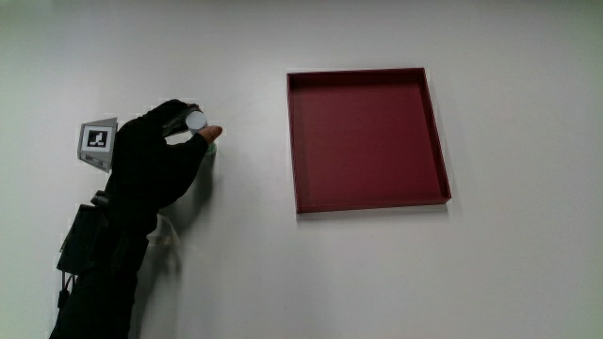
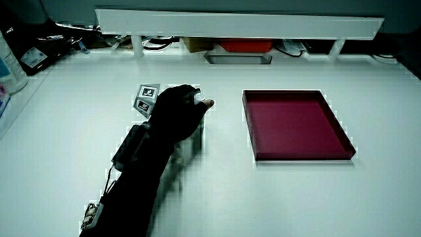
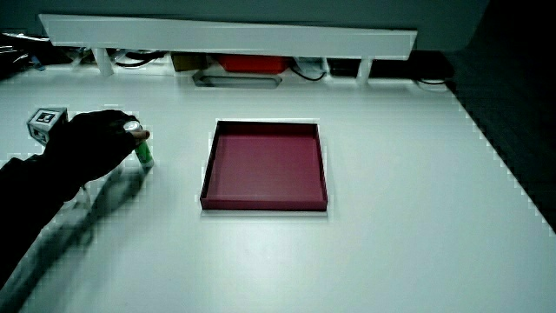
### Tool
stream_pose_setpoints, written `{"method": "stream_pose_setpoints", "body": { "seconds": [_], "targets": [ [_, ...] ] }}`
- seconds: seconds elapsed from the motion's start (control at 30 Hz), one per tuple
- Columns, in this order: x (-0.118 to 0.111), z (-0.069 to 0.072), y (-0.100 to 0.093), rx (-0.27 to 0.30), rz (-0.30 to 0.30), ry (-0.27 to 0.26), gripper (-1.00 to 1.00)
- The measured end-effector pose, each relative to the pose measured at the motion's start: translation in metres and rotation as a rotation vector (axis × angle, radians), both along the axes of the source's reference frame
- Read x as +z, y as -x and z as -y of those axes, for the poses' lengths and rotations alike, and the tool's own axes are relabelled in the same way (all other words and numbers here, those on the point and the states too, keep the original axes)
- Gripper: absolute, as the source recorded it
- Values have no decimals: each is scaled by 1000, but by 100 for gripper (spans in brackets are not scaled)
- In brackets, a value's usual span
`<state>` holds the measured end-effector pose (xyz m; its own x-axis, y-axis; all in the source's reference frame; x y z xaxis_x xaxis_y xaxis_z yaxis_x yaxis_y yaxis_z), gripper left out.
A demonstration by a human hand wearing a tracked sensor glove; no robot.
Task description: Place glue stick
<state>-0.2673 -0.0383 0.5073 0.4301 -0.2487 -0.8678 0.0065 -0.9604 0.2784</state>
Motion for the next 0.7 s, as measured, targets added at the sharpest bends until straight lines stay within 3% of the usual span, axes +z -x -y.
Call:
{"method": "stream_pose_setpoints", "body": {
  "seconds": [0.2,0.43,0.7],
  "targets": [
    [2,-1,0,3,12,22,-18],
    [4,-2,0,0,-32,6,-38],
    [3,-5,1,-15,-15,30,-62]
  ]
}}
